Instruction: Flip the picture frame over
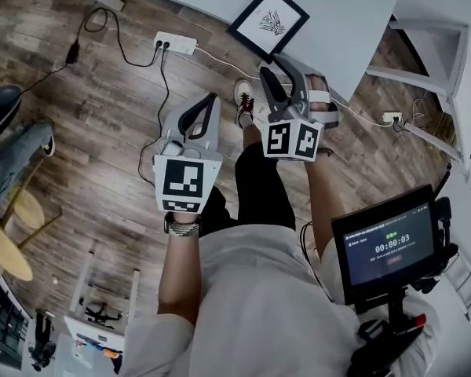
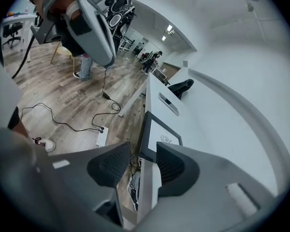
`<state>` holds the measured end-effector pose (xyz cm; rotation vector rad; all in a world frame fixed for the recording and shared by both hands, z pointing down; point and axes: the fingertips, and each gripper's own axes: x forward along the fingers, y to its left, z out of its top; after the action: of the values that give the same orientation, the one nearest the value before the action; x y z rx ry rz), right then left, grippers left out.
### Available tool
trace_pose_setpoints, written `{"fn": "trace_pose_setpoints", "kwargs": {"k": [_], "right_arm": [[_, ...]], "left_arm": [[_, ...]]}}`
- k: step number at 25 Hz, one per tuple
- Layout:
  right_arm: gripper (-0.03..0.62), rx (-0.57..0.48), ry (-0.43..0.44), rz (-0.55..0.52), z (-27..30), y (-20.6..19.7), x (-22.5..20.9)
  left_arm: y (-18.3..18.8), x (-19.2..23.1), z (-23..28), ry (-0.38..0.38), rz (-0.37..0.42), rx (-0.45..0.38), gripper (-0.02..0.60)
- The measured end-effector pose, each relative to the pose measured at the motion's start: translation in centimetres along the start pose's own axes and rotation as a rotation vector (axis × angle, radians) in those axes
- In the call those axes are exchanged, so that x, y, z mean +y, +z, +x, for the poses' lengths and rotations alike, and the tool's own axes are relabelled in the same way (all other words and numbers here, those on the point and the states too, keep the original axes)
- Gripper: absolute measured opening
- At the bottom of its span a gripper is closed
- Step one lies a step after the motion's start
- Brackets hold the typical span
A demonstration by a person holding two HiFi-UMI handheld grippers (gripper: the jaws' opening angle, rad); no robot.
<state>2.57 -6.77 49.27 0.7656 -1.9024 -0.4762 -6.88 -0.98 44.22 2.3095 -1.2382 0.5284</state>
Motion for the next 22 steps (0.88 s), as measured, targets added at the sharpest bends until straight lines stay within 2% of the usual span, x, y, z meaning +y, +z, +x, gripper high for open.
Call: {"fn": "trace_pose_setpoints", "kwargs": {"k": [3, 12, 16, 22], "right_arm": [[0.173, 0.008, -0.024, -0.026, 0.4, -0.5, 0.5], [0.179, 0.023, -0.123, -0.103, 1.5, -0.7, 1.2], [0.180, 0.012, -0.148, -0.163, 1.7, -1.1, 1.6], [0.189, 0.000, -0.185, -0.269, 1.4, -1.6, 1.3]], "left_arm": [[-0.8, -0.3, 1.0, -0.002, -0.034, -0.013, 0.003], [-3.1, 0.9, 2.2, 0.030, -0.046, -0.014, 0.003], [-4.1, 1.2, 2.7, 0.040, -0.041, -0.018, 0.003], [-3.4, 0.5, 3.5, 0.036, -0.012, -0.025, 0.003]]}}
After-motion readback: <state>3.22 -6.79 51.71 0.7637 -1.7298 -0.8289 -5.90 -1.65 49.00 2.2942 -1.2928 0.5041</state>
